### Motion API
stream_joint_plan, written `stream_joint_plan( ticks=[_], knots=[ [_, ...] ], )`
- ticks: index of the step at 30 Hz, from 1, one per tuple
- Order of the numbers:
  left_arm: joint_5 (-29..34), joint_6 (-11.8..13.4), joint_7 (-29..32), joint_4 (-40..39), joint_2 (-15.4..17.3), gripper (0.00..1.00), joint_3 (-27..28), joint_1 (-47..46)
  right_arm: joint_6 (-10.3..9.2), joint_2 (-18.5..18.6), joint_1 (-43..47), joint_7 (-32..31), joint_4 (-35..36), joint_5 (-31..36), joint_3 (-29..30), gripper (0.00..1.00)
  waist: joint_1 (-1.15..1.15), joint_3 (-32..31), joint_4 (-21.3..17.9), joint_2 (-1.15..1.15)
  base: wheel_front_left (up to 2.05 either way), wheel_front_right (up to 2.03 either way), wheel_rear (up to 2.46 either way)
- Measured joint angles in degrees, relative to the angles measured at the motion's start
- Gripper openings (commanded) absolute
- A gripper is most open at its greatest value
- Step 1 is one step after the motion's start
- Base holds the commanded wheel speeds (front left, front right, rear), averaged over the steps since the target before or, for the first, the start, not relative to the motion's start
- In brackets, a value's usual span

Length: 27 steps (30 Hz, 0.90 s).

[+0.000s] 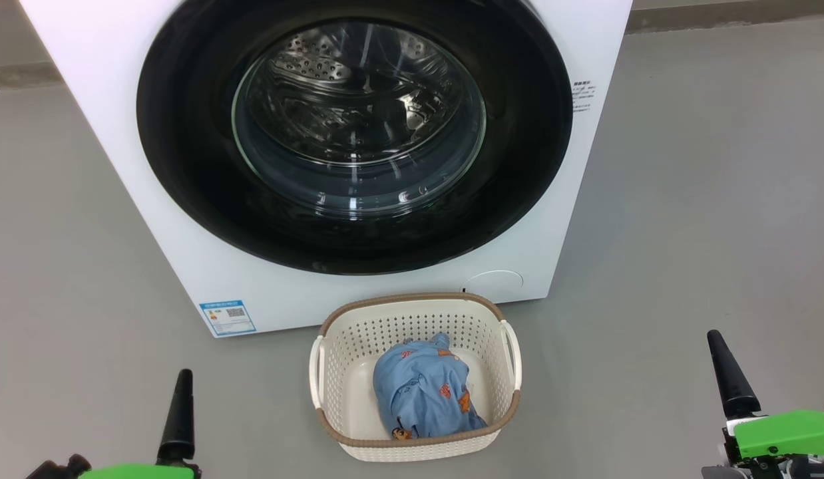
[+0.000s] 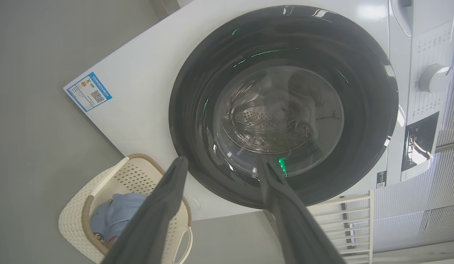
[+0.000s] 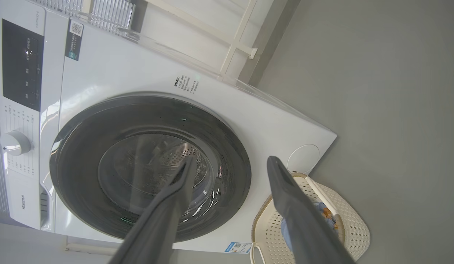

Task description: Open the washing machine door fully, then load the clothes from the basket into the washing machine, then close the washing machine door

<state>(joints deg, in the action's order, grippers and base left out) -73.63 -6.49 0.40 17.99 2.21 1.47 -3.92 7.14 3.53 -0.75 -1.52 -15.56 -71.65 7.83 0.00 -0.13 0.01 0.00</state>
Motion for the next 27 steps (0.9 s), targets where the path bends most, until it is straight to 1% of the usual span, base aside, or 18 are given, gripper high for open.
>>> stream_joint_plan(
  ticks=[4, 15, 24, 27],
  knots=[
    [4.1, 0.5, -0.8, -0.3, 0.0, 1.0, -0.3, 0.0, 0.0, 0.1, 0.0, 0.2, 0.5, 4.0, 0.1, 1.0, 0.0, 0.0, 0.0, 0.0, 0.0, 0.0, 0.0],
    [13.9, 0.5, -2.5, -0.6, 0.0, 1.0, -1.3, -0.7, 0.0, 0.6, 0.0, 1.3, 1.8, 14.7, 0.0, 1.0, 0.0, 0.1, 0.0, 0.0, 0.0, 0.0, 0.0],
    [20.8, 0.5, -4.0, -0.6, 0.0, 1.0, -1.8, -0.9, 0.0, 0.8, 0.1, 2.4, 2.8, 22.0, 0.0, 1.0, 0.0, 0.2, 0.0, 0.0, 0.0, 0.0, 0.0],
    [22.4, 0.5, -4.3, -0.6, 0.0, 1.0, -2.0, -0.9, 0.0, 0.8, 0.1, 2.7, 3.1, 23.3, 0.1, 1.0, 0.0, 0.1, 0.0, 0.0, 0.0, 0.0, 0.0]
  ],
)
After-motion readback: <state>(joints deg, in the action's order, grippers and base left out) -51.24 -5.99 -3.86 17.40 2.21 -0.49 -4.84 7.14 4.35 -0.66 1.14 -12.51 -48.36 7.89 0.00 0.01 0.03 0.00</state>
